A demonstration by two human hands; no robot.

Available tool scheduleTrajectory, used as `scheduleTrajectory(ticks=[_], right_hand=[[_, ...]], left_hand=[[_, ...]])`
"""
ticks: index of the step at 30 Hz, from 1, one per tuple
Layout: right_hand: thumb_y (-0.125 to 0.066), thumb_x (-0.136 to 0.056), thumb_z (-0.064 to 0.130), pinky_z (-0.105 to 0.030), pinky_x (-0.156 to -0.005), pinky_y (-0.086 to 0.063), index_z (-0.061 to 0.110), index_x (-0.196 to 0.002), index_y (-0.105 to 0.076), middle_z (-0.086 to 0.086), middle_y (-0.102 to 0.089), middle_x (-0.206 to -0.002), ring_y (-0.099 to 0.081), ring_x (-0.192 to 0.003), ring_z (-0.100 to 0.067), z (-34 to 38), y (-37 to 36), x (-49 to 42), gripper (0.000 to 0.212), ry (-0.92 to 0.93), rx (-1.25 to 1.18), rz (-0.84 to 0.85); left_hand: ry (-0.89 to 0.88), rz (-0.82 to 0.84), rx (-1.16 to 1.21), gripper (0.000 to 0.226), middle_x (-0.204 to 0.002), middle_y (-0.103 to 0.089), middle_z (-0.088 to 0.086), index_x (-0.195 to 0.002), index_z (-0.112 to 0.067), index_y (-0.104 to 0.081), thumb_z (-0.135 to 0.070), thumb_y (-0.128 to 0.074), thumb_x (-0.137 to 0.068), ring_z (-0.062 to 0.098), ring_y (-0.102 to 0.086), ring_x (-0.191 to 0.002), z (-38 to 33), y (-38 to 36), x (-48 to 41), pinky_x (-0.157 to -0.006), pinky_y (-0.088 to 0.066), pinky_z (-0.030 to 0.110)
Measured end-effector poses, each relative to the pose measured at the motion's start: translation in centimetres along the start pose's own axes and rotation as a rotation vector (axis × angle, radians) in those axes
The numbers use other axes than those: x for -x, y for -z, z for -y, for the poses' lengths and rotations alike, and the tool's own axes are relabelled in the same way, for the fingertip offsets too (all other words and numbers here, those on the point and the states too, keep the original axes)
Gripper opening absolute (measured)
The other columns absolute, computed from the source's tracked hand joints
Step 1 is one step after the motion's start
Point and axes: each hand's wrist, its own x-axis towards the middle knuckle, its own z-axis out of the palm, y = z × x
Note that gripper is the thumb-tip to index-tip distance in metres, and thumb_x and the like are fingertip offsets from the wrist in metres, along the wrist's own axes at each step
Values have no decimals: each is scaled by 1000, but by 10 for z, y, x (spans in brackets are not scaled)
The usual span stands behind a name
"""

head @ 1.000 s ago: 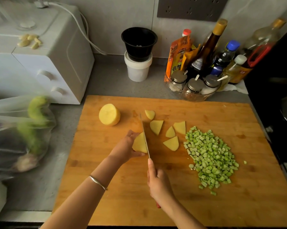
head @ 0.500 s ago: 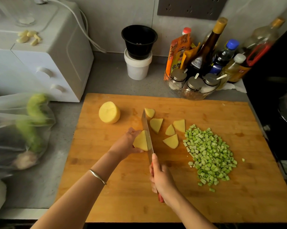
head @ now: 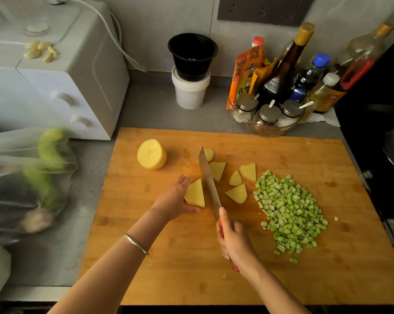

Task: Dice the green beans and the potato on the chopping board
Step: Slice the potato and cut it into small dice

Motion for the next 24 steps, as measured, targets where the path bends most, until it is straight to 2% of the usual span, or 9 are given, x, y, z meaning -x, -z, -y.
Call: scheduleTrajectory(ticks=[3,6,10,13,16,18,20,24], right_hand=[[-36,-97,56,-27,-43,-21,15,-66,-41,5,-31,-46,-28,-38,-12,2,10,-3,51,56,45,-10],[-36,-96,55,-27,-43,-19,14,-67,-42,5,-30,-46,-27,-37,-12,5,19,-6,50,94,54,-16],[-37,-97,53,-27,-42,-18,12,-69,-43,4,-31,-46,-27,-36,-12,6,27,-8,50,116,52,-15],[-37,-97,54,-27,-42,-18,11,-70,-44,4,-31,-47,-26,-37,-12,5,28,-8,51,127,64,12],[-38,-96,53,-26,-41,-17,10,-71,-44,2,-30,-47,-26,-37,-12,5,32,-9,50,133,61,54],[-38,-96,53,-26,-41,-18,10,-71,-45,2,-30,-47,-26,-37,-11,6,35,-10,50,141,75,79],[-38,-96,54,-26,-40,-19,11,-70,-45,3,-31,-48,-26,-37,-11,6,38,-12,51,148,106,95],[-38,-95,56,-23,-39,-21,12,-70,-44,4,-30,-47,-25,-37,-9,8,42,-18,50,158,174,119]], left_hand=[[106,-123,-48,95,-142,-35,2,-143,-20,-26,-75,-57,-71,24,-49,-121,-10,-12,7,-89,-51,37],[194,-218,-81,78,-138,-35,5,-139,-15,-28,-66,-48,-84,26,-44,-121,-26,-25,7,-86,-49,35],[250,-196,-116,75,-141,-30,8,-140,-12,-24,-54,-54,-85,27,-39,-123,-38,-27,-1,-89,-47,34],[139,-190,-158,71,-138,-32,5,-139,-14,-27,-49,-57,-85,25,-37,-125,-34,-23,-7,-95,-43,32],[-60,-49,-133,75,-147,-28,3,-146,-18,-22,-35,-63,-86,25,-28,-135,-16,-9,-15,-111,-28,35],[-112,0,-48,80,-152,-24,3,-149,-19,-17,-24,-66,-86,24,-24,-140,-1,3,-15,-116,-21,34],[-86,-37,29,78,-152,-28,5,-150,-19,-18,-18,-65,-87,22,-27,-139,9,8,-7,-113,-24,30],[-50,-158,119,69,-140,-45,8,-146,-15,-30,-19,-65,-88,20,-42,-127,13,3,9,-103,-30,21]])
